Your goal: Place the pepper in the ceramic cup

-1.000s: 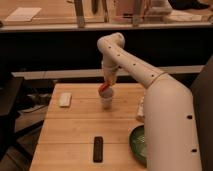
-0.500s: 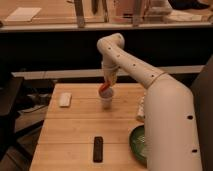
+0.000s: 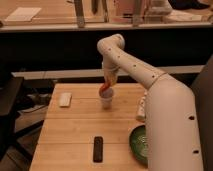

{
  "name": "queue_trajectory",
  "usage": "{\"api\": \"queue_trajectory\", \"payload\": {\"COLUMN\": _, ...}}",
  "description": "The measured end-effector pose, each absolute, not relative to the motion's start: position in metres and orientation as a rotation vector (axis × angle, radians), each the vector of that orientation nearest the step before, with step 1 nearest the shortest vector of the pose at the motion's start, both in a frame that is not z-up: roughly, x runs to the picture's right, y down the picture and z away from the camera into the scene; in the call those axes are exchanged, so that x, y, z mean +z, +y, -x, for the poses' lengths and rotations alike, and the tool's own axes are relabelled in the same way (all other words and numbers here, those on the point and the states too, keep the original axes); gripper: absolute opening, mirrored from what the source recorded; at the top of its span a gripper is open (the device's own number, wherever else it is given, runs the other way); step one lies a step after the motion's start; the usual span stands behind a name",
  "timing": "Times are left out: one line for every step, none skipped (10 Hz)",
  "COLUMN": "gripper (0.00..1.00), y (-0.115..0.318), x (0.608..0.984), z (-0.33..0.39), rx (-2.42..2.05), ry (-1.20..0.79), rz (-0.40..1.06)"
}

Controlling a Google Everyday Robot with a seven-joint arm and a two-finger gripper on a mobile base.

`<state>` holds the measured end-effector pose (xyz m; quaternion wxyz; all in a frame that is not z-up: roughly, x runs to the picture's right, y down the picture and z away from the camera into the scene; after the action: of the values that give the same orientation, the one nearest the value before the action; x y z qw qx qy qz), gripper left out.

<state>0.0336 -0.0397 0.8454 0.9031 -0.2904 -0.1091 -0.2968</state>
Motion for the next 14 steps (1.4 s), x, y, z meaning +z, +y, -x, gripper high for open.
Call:
{"api": "queue_trajectory", "payload": {"gripper": 0.09, "y": -0.0399, "x": 0.8458, "z": -0.0342, "rx": -0.614, "ry": -0.224, "rz": 0.597}}
{"api": "queue_trajectory", "payload": {"gripper": 0.05, "y": -0.0401, "x": 0.8461, "z": -0.0346, "rx": -0.615, "ry": -0.223, "rz": 0.594}}
{"api": "queue_trajectory", "payload": {"gripper": 0.04, "y": -0.0402, "x": 0.8468, "z": -0.0354, "rx": -0.616, "ry": -0.222, "rz": 0.591}}
{"api": "queue_trajectory", "payload": {"gripper": 0.04, "y": -0.0402, "x": 0.8475, "z": -0.0360, "rx": -0.619, "ry": -0.221, "rz": 0.587}}
{"api": "queue_trajectory", "payload": {"gripper": 0.04, "y": -0.0403, "x": 0.8478, "z": -0.0364, "rx": -0.620, "ry": -0.221, "rz": 0.585}}
{"api": "queue_trajectory", "payload": {"gripper": 0.04, "y": -0.0403, "x": 0.8484, "z": -0.0368, "rx": -0.622, "ry": -0.221, "rz": 0.582}}
{"api": "queue_trajectory", "payload": {"gripper": 0.04, "y": -0.0404, "x": 0.8489, "z": -0.0374, "rx": -0.623, "ry": -0.222, "rz": 0.579}}
{"api": "queue_trajectory", "payload": {"gripper": 0.04, "y": -0.0403, "x": 0.8494, "z": -0.0379, "rx": -0.625, "ry": -0.222, "rz": 0.576}}
{"api": "queue_trajectory", "payload": {"gripper": 0.04, "y": -0.0403, "x": 0.8499, "z": -0.0384, "rx": -0.626, "ry": -0.222, "rz": 0.573}}
{"api": "queue_trajectory", "payload": {"gripper": 0.04, "y": -0.0405, "x": 0.8504, "z": -0.0387, "rx": -0.627, "ry": -0.222, "rz": 0.570}}
{"api": "queue_trajectory", "payload": {"gripper": 0.04, "y": -0.0407, "x": 0.8506, "z": -0.0390, "rx": -0.628, "ry": -0.222, "rz": 0.568}}
{"api": "queue_trajectory", "payload": {"gripper": 0.04, "y": -0.0411, "x": 0.8512, "z": -0.0396, "rx": -0.629, "ry": -0.222, "rz": 0.564}}
{"api": "queue_trajectory", "payload": {"gripper": 0.04, "y": -0.0413, "x": 0.8517, "z": -0.0401, "rx": -0.630, "ry": -0.222, "rz": 0.562}}
{"api": "queue_trajectory", "payload": {"gripper": 0.04, "y": -0.0415, "x": 0.8521, "z": -0.0403, "rx": -0.631, "ry": -0.223, "rz": 0.559}}
